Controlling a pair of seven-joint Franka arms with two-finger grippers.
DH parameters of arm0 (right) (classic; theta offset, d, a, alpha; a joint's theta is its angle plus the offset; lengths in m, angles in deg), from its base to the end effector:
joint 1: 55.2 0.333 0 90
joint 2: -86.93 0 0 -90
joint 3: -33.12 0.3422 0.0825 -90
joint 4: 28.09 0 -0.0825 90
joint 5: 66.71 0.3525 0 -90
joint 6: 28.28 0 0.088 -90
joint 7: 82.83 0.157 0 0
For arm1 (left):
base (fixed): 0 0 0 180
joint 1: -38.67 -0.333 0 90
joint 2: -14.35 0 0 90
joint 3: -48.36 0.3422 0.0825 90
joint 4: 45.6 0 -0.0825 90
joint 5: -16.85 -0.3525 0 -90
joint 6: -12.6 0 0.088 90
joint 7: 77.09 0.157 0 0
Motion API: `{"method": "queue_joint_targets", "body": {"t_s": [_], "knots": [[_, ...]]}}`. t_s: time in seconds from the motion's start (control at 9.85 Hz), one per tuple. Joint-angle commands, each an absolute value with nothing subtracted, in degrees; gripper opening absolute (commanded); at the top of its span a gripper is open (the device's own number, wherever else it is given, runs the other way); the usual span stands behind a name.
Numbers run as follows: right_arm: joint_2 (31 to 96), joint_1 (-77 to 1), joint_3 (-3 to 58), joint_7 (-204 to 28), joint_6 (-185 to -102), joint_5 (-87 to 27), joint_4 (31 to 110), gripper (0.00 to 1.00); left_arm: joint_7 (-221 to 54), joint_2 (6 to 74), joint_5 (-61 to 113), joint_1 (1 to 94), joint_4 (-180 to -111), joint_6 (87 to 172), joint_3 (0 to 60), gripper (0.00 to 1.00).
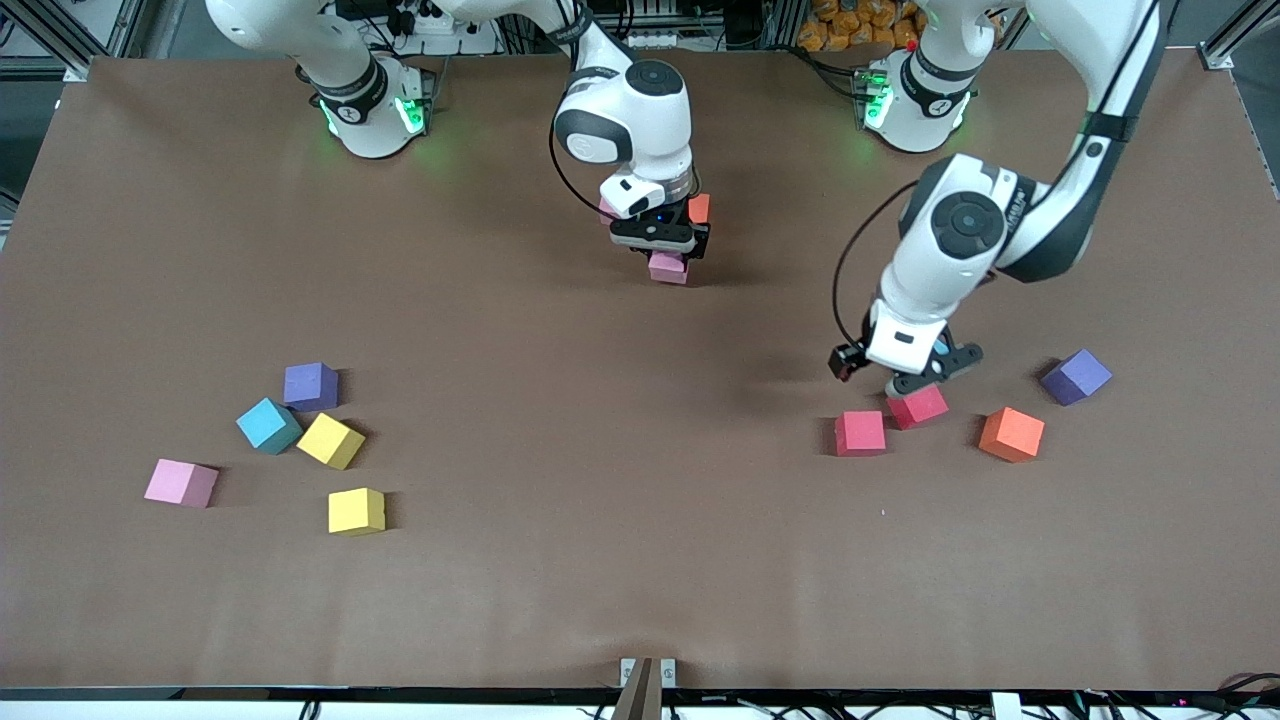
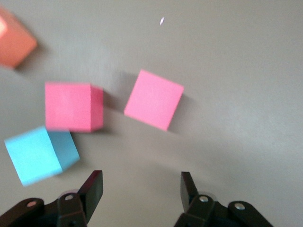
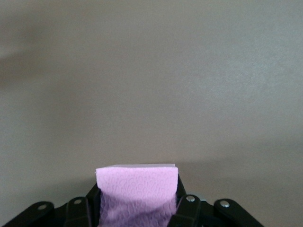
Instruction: Form number 2 with 11 blocks
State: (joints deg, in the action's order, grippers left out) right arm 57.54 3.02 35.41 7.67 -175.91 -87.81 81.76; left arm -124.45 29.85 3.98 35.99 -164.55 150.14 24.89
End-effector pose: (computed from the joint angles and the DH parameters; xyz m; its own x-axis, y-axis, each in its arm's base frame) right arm 0.3208 0.5572 0.2356 0.9471 -0.2375 0.2158 -0.2164 -0.9693 -0.1171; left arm 0.5454 -0.1913 0.3130 0.9441 0.3153 0.0959 0.3150 -0.9489 0.0190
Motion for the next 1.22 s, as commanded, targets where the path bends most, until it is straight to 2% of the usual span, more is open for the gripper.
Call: {"method": "queue_joint_targets", "body": {"t_s": [0.0,0.41,1.12], "knots": [[55.55,4.56,34.79,12.61,-175.85,-90.7,79.58,0.11,-117.9,35.08,1.56,41.19,-157.94,148.83,30.49,0.74],[53.88,5.79,34.44,18.33,-175.67,-95.97,78.52,0.11,-108.58,41.22,1.29,45.96,-150.73,148.83,35.62,0.75],[53.62,8.16,34.35,18.51,-174.88,-96.16,78.69,0.1,-106.71,43.18,0.67,45.97,-150.45,147.77,35.97,0.76]]}}
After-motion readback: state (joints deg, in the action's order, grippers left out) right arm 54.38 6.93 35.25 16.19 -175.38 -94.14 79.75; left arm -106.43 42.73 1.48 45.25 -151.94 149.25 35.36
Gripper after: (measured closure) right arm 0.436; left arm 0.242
